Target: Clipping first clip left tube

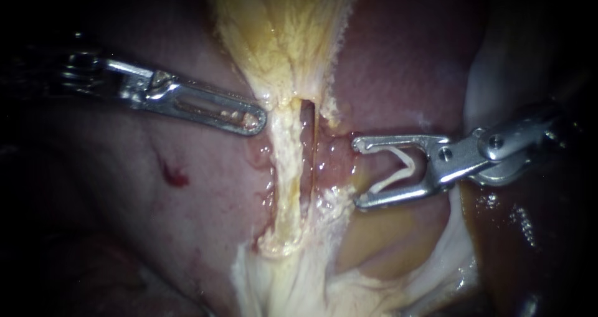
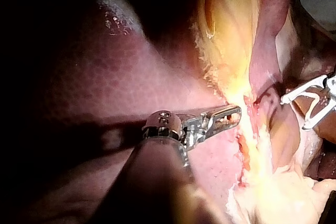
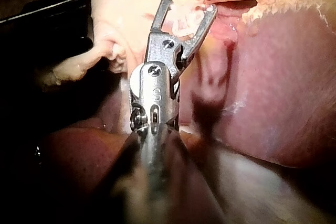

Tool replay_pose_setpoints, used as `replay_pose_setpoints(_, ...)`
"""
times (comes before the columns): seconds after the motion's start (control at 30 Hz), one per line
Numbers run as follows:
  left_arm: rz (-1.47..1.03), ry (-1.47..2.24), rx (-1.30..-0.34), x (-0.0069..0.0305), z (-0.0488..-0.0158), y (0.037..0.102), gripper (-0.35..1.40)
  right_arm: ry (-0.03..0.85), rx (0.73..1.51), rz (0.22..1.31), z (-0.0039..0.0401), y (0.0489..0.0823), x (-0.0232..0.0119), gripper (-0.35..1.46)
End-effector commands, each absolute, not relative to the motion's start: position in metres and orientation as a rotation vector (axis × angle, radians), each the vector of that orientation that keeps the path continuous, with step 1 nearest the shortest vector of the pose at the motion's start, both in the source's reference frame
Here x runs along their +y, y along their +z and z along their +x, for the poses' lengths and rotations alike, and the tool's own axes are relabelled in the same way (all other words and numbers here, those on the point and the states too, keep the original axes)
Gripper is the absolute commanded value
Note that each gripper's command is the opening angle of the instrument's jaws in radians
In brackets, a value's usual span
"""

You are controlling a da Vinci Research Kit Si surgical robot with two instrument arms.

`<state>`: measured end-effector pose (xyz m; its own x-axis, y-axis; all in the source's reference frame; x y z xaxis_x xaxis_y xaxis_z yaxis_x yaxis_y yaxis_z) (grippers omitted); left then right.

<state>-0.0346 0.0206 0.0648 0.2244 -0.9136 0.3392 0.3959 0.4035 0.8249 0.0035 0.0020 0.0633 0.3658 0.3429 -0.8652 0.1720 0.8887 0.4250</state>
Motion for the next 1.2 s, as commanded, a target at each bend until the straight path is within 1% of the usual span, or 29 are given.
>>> replay_pose_setpoints(0.03, 0.671, -1.003, -0.942, 0.0206, -0.0346, 0.0647, -0.35, 0.116, 1.205, 0.493, 0.0035, 0.0633, 0.0021, 0.50)
replay_pose_setpoints(0.23, 0.684, -0.998, -0.942, 0.0206, -0.0332, 0.0632, -0.35, 0.116, 1.205, 0.493, 0.0035, 0.0633, 0.0021, 0.50)
replay_pose_setpoints(0.5, 0.663, -1.025, -0.944, 0.0220, -0.0285, 0.0593, -0.35, 0.113, 1.203, 0.496, 0.0035, 0.0633, 0.0021, 0.50)
replay_pose_setpoints(0.6, 0.655, -1.037, -0.946, 0.0227, -0.0275, 0.0584, -0.35, 0.113, 1.203, 0.496, 0.0035, 0.0633, 0.0021, 0.50)
replay_pose_setpoints(0.9, 0.655, -1.042, -0.951, 0.0231, -0.0273, 0.0583, -0.35, 0.110, 1.208, 0.503, 0.0041, 0.0632, 0.0020, 0.50)
replay_pose_setpoints(1.07, 0.655, -1.042, -0.951, 0.0231, -0.0273, 0.0583, -0.35, 0.095, 1.211, 0.504, 0.0058, 0.0641, 0.0012, 0.50)
replay_pose_setpoints(1.2, 0.655, -1.042, -0.951, 0.0230, -0.0273, 0.0583, -0.35, 0.121, 1.200, 0.540, 0.0080, 0.0654, -0.0001, 0.50)
